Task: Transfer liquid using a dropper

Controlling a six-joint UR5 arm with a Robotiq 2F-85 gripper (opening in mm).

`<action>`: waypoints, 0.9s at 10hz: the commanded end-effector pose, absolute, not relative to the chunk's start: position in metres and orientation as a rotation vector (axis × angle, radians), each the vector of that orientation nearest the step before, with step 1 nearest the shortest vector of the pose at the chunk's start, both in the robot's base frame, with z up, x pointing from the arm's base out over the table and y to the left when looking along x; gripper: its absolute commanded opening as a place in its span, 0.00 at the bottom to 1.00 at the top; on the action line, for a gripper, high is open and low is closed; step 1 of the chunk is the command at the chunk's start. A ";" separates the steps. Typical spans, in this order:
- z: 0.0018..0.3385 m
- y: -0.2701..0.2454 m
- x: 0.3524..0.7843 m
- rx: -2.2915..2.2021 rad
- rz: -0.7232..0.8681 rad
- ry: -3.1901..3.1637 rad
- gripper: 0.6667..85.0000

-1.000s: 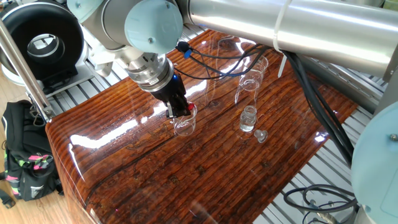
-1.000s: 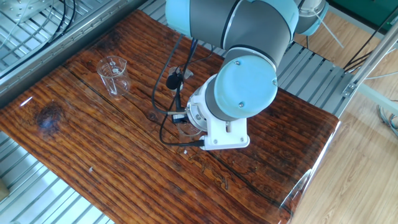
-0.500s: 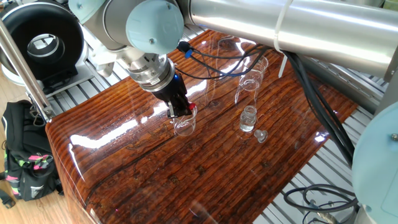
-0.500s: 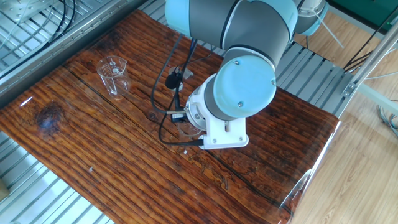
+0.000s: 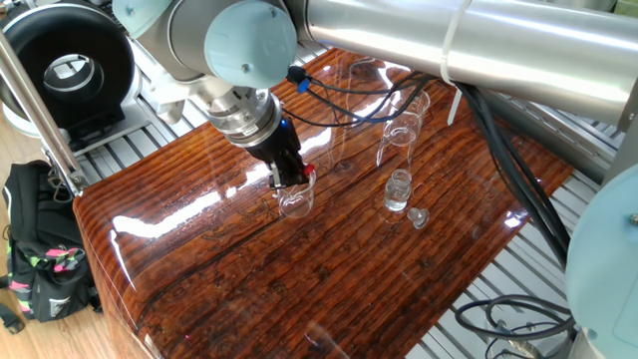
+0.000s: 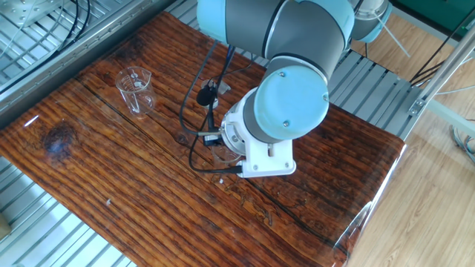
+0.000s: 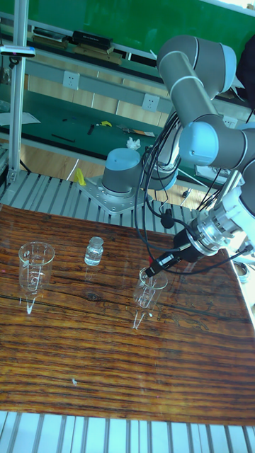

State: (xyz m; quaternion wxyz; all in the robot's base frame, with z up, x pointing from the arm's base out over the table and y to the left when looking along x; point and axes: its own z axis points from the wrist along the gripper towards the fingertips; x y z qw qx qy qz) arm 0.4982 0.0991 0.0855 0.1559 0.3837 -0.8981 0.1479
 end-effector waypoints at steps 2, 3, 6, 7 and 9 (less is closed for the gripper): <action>0.085 0.102 0.498 1.100 0.404 -2.577 0.25; 0.085 0.102 0.497 1.101 0.399 -2.575 0.26; 0.091 0.106 0.495 1.103 0.376 -2.572 0.28; 0.094 0.108 0.495 1.101 0.371 -2.570 0.28; 0.103 0.109 0.493 1.096 0.360 -2.559 0.28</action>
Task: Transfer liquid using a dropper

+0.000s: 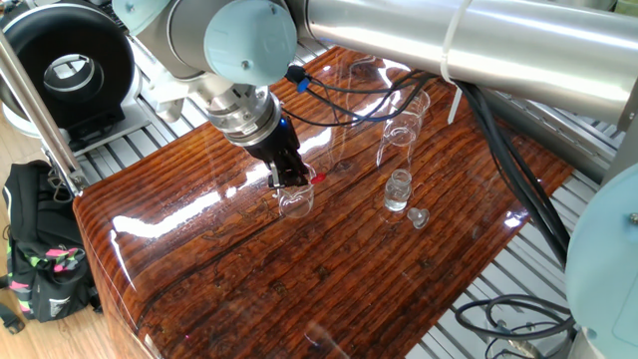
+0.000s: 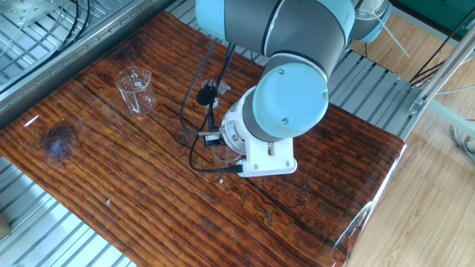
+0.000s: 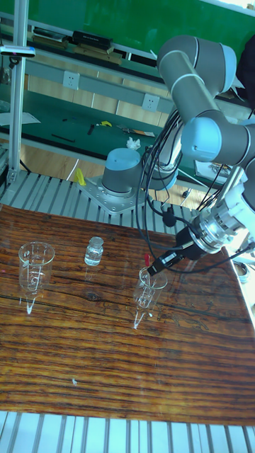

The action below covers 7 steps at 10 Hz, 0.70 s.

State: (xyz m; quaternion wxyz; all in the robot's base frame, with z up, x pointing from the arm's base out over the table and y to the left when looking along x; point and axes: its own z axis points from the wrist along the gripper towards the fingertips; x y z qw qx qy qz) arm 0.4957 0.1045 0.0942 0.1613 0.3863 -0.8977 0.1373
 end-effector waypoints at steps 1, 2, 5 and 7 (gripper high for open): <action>0.110 0.108 0.489 1.092 0.358 -2.548 0.28; 0.118 0.106 0.485 1.091 0.351 -2.537 0.28; 0.143 0.094 0.472 1.081 0.335 -2.567 0.28; 0.140 0.077 0.462 1.101 0.272 -2.599 0.30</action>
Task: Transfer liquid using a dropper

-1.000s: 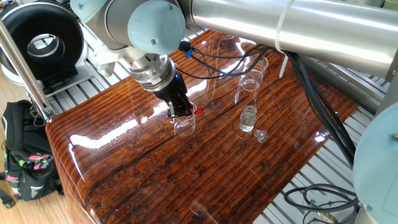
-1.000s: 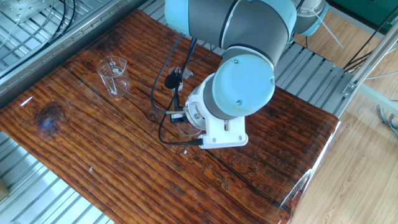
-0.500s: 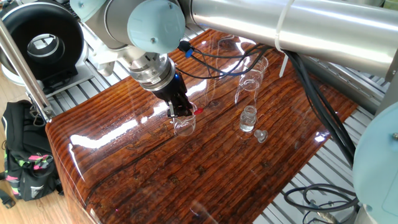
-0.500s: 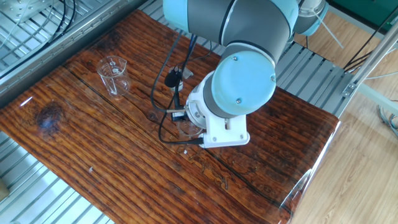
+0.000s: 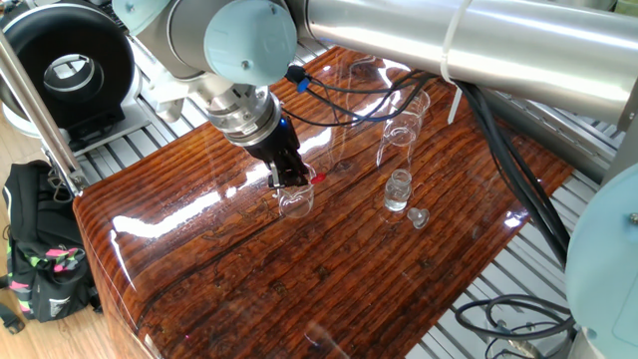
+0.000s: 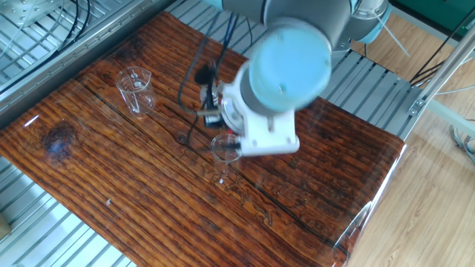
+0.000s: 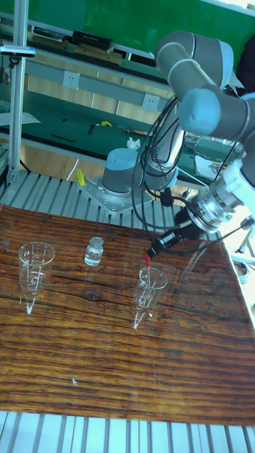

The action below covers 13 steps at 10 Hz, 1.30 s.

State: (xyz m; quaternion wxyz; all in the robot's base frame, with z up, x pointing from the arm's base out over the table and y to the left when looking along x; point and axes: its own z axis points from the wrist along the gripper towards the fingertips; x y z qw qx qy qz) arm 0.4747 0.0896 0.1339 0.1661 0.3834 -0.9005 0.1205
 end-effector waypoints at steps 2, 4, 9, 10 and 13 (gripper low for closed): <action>0.138 0.074 0.464 1.134 0.198 -2.622 0.36; 0.138 0.087 0.465 1.120 0.134 -2.666 0.40; 0.139 0.092 0.471 1.041 0.132 -2.766 0.42; 0.137 0.093 0.474 0.998 0.128 -2.820 0.43; 0.131 0.084 0.475 0.940 0.140 -2.870 0.43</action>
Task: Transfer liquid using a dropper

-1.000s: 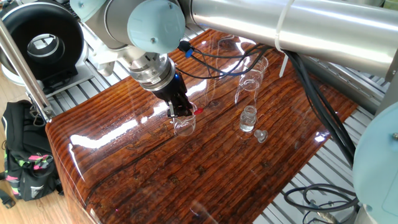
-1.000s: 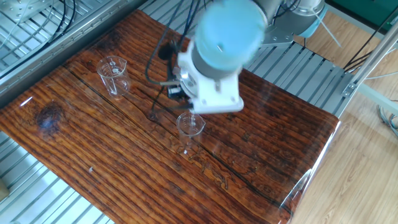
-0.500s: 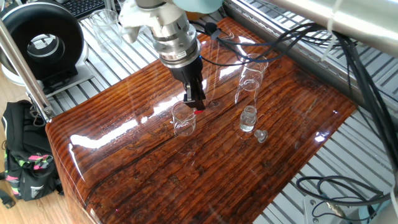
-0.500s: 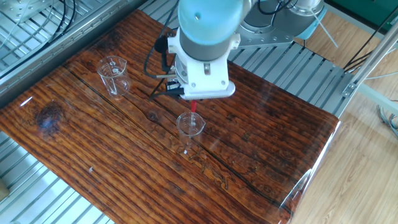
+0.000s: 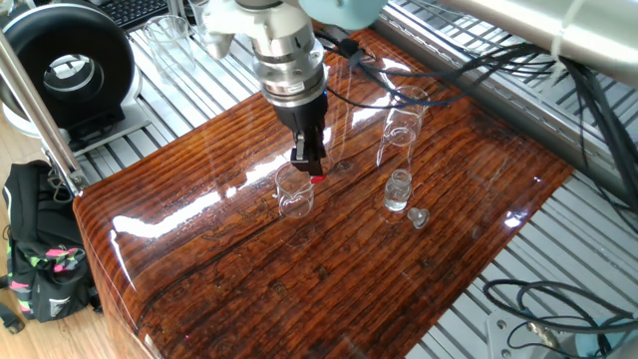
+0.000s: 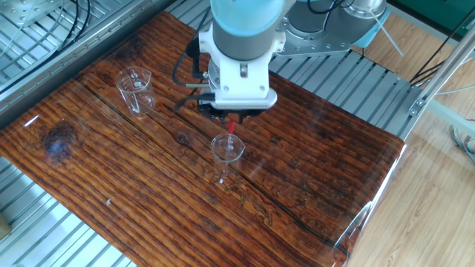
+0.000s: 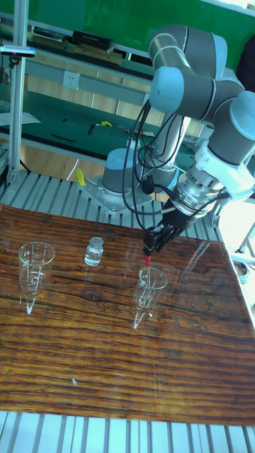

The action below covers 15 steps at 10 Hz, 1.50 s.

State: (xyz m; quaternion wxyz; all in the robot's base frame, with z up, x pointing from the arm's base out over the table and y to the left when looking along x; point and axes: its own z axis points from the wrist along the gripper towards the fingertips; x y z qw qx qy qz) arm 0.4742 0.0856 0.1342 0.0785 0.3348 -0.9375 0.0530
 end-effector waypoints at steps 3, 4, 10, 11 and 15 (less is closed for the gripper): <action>0.123 0.090 0.466 0.914 0.065 -2.880 0.43; 0.119 0.092 0.464 0.908 0.054 -2.883 0.44; 0.113 0.089 0.463 0.928 0.059 -2.889 0.45; 0.111 0.087 0.464 0.925 0.059 -2.895 0.45; 0.112 0.085 0.467 0.892 0.031 -2.925 0.45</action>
